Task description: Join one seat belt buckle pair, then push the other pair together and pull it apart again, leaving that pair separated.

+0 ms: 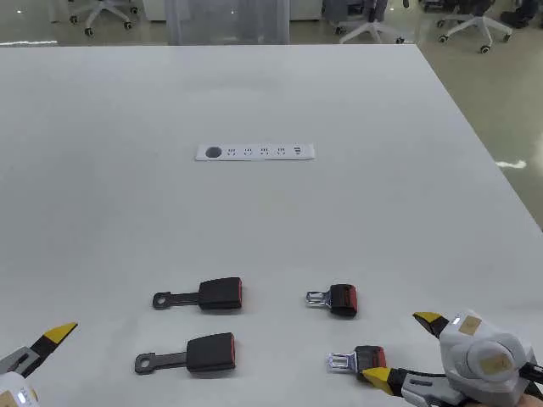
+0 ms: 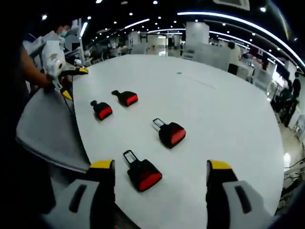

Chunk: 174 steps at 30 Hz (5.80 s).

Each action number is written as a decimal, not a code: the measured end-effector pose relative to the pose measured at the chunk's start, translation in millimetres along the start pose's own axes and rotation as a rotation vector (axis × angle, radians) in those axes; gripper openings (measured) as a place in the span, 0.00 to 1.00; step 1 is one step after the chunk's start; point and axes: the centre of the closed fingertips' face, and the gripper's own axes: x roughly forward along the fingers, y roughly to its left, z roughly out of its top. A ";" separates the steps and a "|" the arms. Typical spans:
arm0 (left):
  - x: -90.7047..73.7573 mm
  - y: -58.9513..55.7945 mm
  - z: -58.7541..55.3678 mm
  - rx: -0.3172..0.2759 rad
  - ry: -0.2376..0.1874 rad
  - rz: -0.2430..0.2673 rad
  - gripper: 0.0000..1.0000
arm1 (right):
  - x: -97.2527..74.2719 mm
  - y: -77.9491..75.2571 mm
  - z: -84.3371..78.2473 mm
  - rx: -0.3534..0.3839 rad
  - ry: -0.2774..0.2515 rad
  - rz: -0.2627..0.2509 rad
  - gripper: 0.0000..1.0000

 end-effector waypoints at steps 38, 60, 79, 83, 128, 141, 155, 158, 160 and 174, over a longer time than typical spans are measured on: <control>2.5 -35.9 39.1 -0.008 -0.011 0.032 0.81 | -36.3 -15.7 7.8 -0.177 -0.095 0.080 0.70; 2.8 -14.0 36.9 -0.029 -0.091 -0.070 0.99 | -15.5 -0.4 8.5 -0.247 -0.068 0.067 0.98; 14.2 -24.9 20.3 0.018 -0.039 -0.099 0.97 | -8.5 -9.8 17.6 -0.229 -0.054 0.036 1.00; 13.6 -33.5 18.3 0.181 -0.019 -0.132 0.93 | -11.0 -9.4 16.5 -0.186 -0.078 0.059 1.00; 77.2 -71.4 51.8 0.204 0.247 -0.427 0.58 | 17.7 23.8 -3.4 -0.438 0.094 0.281 0.45; 111.7 -87.4 41.5 0.261 0.337 -0.527 0.48 | 43.7 18.4 -19.4 -0.498 0.191 0.338 0.37; 126.6 -97.9 46.8 0.386 0.325 -0.580 0.46 | 50.7 18.8 -32.0 -0.572 0.251 0.388 0.33; 125.1 -101.0 43.7 0.376 0.339 -0.602 0.42 | 51.8 18.3 -31.8 -0.582 0.258 0.394 0.33; 124.1 -102.9 40.3 0.388 0.353 -0.614 0.41 | 53.0 18.0 -30.9 -0.581 0.259 0.399 0.33; 123.7 -109.6 37.8 0.446 0.376 -0.649 0.33 | 59.1 18.4 -28.3 -0.583 0.254 0.428 0.33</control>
